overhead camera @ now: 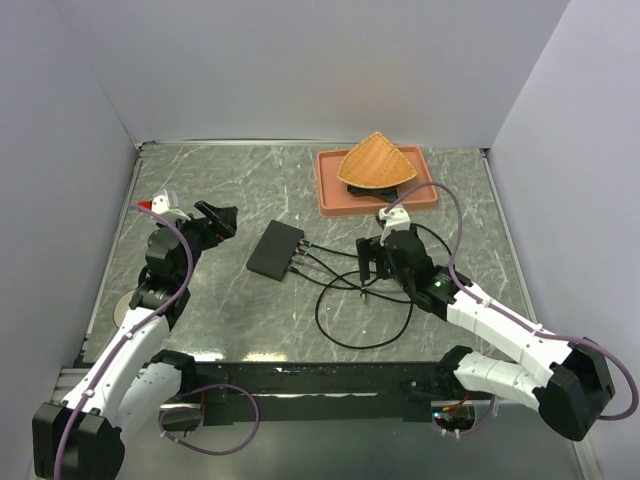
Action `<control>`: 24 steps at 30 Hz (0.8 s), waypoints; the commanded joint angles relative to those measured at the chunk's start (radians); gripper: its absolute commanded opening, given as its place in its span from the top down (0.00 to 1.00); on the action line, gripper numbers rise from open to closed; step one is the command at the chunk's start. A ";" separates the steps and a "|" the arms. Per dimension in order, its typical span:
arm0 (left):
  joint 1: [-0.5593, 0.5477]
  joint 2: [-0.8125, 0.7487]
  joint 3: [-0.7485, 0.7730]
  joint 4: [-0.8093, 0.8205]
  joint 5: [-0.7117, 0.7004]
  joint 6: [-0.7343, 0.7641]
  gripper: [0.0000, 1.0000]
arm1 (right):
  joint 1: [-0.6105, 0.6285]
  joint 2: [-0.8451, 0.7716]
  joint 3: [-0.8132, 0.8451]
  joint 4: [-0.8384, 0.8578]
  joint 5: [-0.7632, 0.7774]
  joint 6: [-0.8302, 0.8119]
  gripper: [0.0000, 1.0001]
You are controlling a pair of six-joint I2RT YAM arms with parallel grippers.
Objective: Insert the plug into the switch port
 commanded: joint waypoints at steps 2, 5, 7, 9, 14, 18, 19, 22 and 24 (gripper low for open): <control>0.004 -0.014 -0.009 -0.031 -0.165 0.018 0.04 | 0.007 -0.058 -0.044 -0.117 0.184 0.131 0.01; 0.004 -0.026 -0.018 -0.040 -0.258 -0.001 0.04 | 0.008 -0.107 -0.076 -0.137 0.247 0.160 0.01; 0.004 -0.032 -0.025 -0.046 -0.312 -0.015 0.04 | 0.008 -0.132 -0.085 -0.146 0.290 0.169 0.01; 0.004 -0.035 -0.027 -0.063 -0.384 -0.021 0.04 | 0.008 -0.172 -0.087 -0.132 0.308 0.151 0.01; 0.004 -0.035 -0.035 -0.060 -0.426 -0.009 0.04 | 0.007 -0.258 -0.112 -0.054 0.333 0.091 0.01; 0.004 -0.025 -0.018 -0.104 -0.461 -0.036 0.04 | 0.008 -0.298 -0.110 0.012 0.322 0.030 0.01; 0.004 -0.022 -0.018 -0.106 -0.477 -0.038 0.04 | 0.008 -0.304 -0.105 0.036 0.328 0.001 0.01; 0.004 -0.025 -0.027 -0.089 -0.483 -0.027 0.04 | 0.007 -0.319 -0.110 0.095 0.324 -0.067 0.01; 0.004 -0.025 -0.033 -0.080 -0.478 -0.010 0.04 | 0.008 -0.322 -0.122 0.171 0.299 -0.120 0.01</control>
